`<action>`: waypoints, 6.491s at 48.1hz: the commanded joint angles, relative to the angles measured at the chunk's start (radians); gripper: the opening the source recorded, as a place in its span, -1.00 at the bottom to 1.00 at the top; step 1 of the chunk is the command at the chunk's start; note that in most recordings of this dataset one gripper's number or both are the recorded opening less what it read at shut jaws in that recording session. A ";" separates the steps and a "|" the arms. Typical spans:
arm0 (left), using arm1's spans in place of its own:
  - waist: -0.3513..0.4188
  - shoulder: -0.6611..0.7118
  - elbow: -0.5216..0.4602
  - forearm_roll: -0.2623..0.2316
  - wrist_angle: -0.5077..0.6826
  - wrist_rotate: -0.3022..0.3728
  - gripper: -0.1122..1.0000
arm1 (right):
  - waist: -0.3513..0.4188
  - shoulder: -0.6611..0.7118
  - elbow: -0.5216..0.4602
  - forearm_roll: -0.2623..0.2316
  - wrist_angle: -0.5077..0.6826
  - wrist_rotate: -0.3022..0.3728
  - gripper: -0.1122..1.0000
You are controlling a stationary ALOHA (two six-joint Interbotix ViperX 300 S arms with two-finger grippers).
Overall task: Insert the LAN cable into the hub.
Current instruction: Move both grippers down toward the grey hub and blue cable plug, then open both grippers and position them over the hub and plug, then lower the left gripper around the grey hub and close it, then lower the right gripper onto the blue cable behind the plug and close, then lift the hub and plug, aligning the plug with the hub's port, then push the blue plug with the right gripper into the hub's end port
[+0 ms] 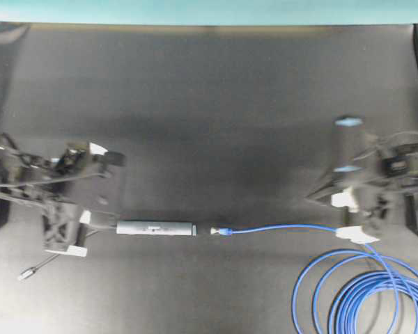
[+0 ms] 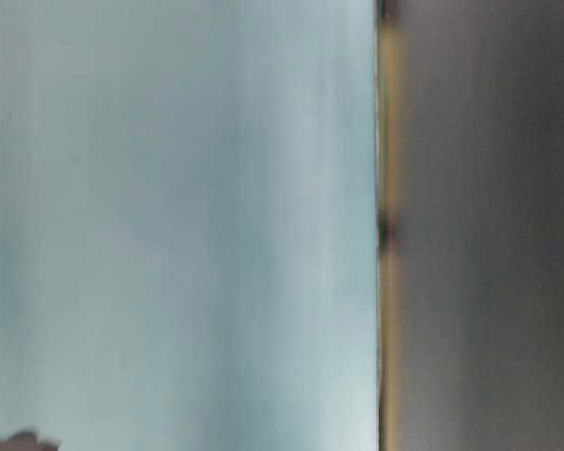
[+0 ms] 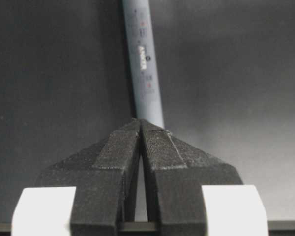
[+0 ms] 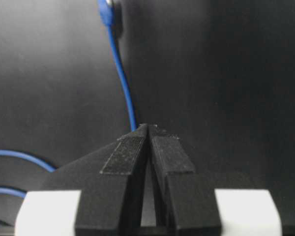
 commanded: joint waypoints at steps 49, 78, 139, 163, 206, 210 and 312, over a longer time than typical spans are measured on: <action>0.037 0.133 0.456 0.003 -1.226 -0.261 0.64 | 0.025 0.015 0.061 -0.017 -0.413 0.009 -0.66; 0.014 0.440 0.443 0.003 -1.460 -0.268 0.61 | 0.025 0.018 0.061 0.003 -0.428 0.025 -0.66; -0.006 0.476 0.282 0.003 -1.166 -0.218 -0.28 | 0.032 0.114 0.054 0.003 -0.430 0.063 -0.54; 0.021 0.137 0.097 0.005 -0.442 -0.209 -0.28 | 0.043 0.367 -0.040 -0.034 -0.543 0.025 0.36; 0.006 0.120 0.097 0.003 -0.425 -0.221 -0.28 | 0.094 0.655 -0.153 -0.034 -0.618 -0.029 -0.09; 0.005 0.121 0.095 0.003 -0.425 -0.221 -0.28 | 0.094 0.660 -0.155 -0.034 -0.640 -0.029 -0.51; -0.002 0.216 -0.192 0.005 -0.048 -0.005 -0.28 | 0.074 0.549 -0.278 -0.017 -0.540 -0.005 -0.73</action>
